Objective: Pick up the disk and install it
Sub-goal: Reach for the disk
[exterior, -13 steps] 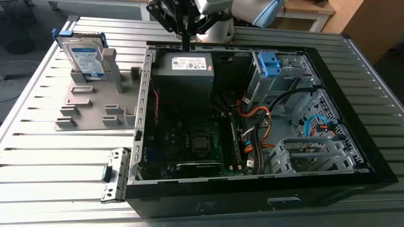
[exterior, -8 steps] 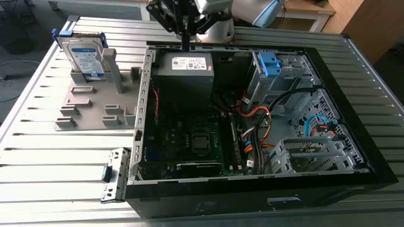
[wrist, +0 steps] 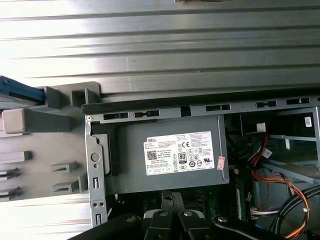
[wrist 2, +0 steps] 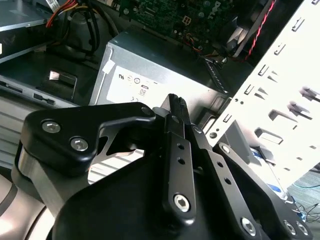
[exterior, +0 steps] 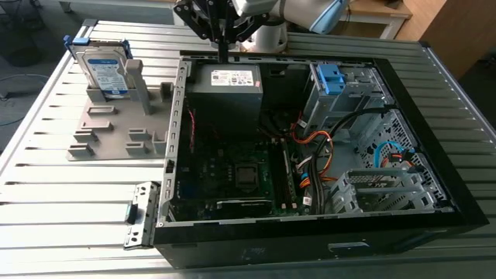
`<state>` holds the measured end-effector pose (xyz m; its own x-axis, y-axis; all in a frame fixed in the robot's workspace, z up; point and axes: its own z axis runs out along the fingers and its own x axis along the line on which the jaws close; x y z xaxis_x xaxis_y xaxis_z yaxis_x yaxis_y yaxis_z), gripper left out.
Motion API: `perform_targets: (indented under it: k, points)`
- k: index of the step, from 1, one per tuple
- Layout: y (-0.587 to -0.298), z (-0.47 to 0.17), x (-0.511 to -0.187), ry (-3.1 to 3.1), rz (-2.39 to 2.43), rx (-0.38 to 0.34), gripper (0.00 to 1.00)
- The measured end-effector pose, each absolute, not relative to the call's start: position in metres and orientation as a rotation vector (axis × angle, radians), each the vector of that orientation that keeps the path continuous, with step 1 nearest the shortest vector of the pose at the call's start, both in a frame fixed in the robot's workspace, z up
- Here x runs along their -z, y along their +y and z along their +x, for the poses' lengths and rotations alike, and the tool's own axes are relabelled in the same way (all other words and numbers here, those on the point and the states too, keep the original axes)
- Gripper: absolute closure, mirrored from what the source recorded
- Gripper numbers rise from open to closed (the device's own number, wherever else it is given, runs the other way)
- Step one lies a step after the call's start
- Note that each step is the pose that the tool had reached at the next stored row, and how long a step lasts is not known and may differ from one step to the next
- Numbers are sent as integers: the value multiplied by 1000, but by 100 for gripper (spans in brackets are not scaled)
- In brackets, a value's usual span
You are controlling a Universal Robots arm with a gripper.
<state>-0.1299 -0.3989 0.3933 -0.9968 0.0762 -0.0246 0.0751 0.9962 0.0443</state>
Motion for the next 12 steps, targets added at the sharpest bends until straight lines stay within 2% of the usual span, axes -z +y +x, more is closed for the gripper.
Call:
perform_targets:
  k: [12]
  points:
    - [-399, -136, -393, 3112, 118, -68, 89]
